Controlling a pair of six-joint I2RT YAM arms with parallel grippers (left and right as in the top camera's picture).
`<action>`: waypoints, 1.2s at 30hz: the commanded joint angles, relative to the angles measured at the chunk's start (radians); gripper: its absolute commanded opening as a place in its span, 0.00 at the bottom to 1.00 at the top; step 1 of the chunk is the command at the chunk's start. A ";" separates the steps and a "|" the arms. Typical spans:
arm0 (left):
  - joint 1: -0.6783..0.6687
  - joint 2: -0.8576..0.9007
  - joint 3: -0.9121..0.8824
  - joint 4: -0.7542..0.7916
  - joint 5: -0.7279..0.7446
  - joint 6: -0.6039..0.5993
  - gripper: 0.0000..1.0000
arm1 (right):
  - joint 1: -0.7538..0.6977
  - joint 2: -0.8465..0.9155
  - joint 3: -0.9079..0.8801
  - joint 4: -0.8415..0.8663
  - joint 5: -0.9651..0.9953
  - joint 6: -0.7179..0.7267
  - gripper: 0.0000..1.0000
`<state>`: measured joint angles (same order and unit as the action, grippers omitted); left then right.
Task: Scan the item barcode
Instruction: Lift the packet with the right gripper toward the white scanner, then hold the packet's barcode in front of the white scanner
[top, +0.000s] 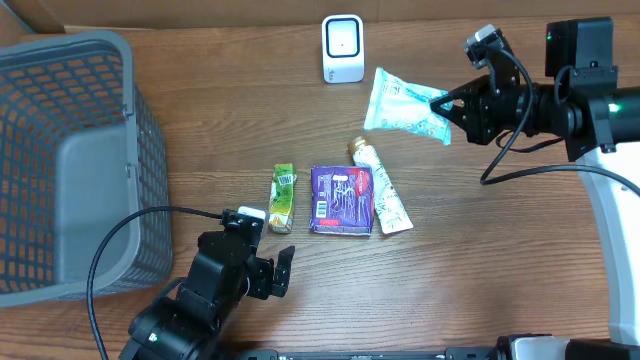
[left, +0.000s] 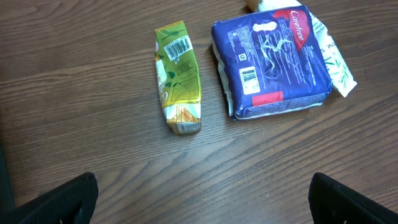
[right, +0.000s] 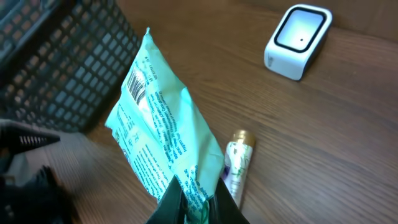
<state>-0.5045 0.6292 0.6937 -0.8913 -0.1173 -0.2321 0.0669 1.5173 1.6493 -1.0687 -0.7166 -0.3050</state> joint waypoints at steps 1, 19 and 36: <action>-0.008 -0.003 -0.004 0.002 -0.013 0.016 0.99 | 0.006 -0.024 0.030 0.060 0.060 0.255 0.04; -0.008 -0.003 -0.004 0.002 -0.013 0.016 1.00 | 0.346 0.077 0.176 0.426 1.163 0.387 0.03; -0.008 -0.003 -0.004 0.002 -0.013 0.016 1.00 | 0.458 0.584 0.301 0.878 1.589 -0.468 0.04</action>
<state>-0.5045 0.6292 0.6933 -0.8906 -0.1173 -0.2317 0.5140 2.0892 1.9404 -0.2184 0.7937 -0.5354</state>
